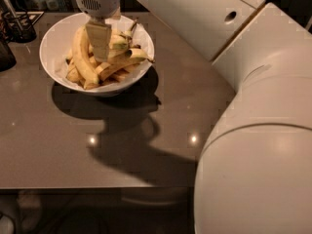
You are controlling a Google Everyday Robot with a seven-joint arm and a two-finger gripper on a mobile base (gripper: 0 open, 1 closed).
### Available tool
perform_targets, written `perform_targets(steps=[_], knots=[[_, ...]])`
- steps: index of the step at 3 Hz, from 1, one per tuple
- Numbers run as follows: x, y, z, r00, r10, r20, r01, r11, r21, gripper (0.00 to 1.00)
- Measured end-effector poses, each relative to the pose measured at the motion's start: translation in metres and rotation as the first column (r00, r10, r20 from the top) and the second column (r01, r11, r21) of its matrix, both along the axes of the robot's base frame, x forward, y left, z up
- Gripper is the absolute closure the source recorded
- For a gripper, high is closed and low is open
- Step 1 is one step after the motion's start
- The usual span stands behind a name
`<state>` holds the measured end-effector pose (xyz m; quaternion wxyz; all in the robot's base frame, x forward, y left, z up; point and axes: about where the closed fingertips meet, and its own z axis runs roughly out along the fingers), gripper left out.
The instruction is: Pick banana from white bowl
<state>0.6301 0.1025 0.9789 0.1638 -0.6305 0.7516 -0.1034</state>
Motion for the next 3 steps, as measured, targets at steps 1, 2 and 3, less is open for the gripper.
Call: perform_targets(steps=[1, 2, 3], knots=[[0.001, 0.007, -0.004, 0.9997, 0.012, -0.020, -0.012, 1.000, 0.005, 0.27], [0.001, 0.013, -0.008, 0.9989, 0.022, -0.042, -0.022, 1.000, 0.011, 0.27], [0.003, 0.018, -0.016, 0.9970, 0.028, -0.072, -0.027, 1.000, 0.015, 0.28]])
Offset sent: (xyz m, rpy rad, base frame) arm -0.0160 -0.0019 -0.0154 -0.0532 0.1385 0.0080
